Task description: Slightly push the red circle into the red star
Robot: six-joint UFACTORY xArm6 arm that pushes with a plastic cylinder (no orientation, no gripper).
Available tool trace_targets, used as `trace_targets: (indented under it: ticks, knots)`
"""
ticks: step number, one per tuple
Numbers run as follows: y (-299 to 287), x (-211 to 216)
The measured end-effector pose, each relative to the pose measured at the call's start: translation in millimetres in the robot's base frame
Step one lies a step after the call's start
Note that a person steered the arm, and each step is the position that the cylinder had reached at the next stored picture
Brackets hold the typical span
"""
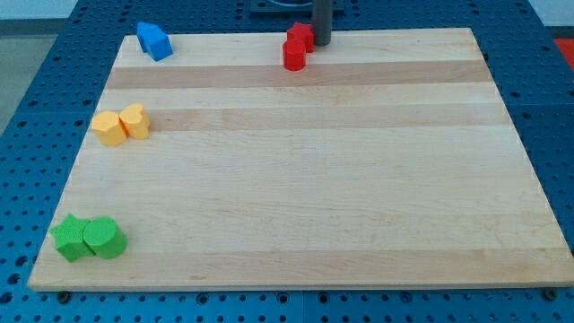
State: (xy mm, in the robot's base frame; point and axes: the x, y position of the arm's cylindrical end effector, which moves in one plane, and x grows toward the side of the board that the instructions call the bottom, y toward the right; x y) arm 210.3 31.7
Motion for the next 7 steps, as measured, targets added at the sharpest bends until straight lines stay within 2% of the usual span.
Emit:
trace_targets:
  ticks: [1,2,3,4,5,7]
  knots:
    - [1,0]
    - [23,31]
    - [10,81]
    - [-18,96]
    - [-44,98]
    - [-45,90]
